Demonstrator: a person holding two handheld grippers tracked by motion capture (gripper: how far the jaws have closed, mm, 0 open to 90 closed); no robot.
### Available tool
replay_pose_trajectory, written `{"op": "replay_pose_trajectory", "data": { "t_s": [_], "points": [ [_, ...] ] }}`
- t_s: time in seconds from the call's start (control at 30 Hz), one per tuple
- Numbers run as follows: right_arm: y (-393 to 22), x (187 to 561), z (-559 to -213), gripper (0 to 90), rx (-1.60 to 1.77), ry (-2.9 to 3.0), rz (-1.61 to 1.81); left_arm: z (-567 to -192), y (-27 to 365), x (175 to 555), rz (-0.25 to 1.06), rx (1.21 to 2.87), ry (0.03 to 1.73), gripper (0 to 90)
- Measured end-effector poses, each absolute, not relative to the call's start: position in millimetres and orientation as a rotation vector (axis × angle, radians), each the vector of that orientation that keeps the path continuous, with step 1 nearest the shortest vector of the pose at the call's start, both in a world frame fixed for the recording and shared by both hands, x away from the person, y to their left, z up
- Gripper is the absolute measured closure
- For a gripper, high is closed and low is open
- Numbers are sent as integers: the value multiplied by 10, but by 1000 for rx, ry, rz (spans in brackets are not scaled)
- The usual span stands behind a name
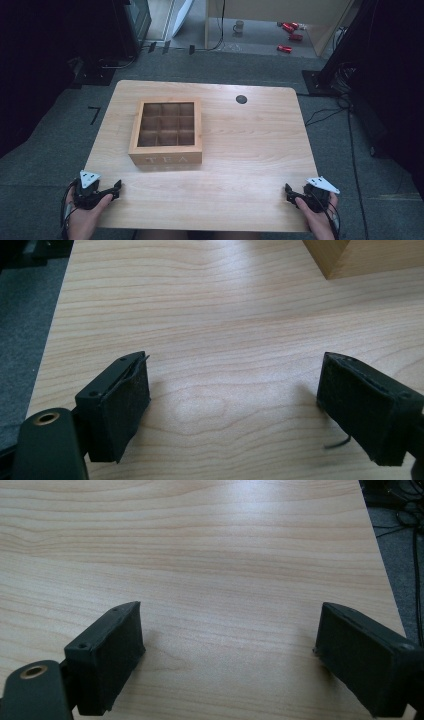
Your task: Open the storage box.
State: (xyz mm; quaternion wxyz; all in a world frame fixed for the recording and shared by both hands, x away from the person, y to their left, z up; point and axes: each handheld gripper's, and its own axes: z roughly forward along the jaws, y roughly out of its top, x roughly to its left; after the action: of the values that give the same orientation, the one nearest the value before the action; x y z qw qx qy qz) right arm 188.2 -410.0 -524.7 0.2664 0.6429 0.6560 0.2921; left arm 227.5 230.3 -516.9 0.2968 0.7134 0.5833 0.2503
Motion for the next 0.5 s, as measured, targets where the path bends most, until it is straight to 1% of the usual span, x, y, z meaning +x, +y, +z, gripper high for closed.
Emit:
{"op": "replay_pose_trajectory", "data": {
  "t_s": [0.3, 0.5],
  "points": [
    [-3993, 1917, -5192, 130, 1731, 1768, 781, -5066, 2265, 2302, 641, 1860, 1515, 141],
    [-3839, 1977, -5050, 131, 1716, 1767, 852, -4967, 2151, 2330, 620, 1853, 1464, 143]
  ]
}}
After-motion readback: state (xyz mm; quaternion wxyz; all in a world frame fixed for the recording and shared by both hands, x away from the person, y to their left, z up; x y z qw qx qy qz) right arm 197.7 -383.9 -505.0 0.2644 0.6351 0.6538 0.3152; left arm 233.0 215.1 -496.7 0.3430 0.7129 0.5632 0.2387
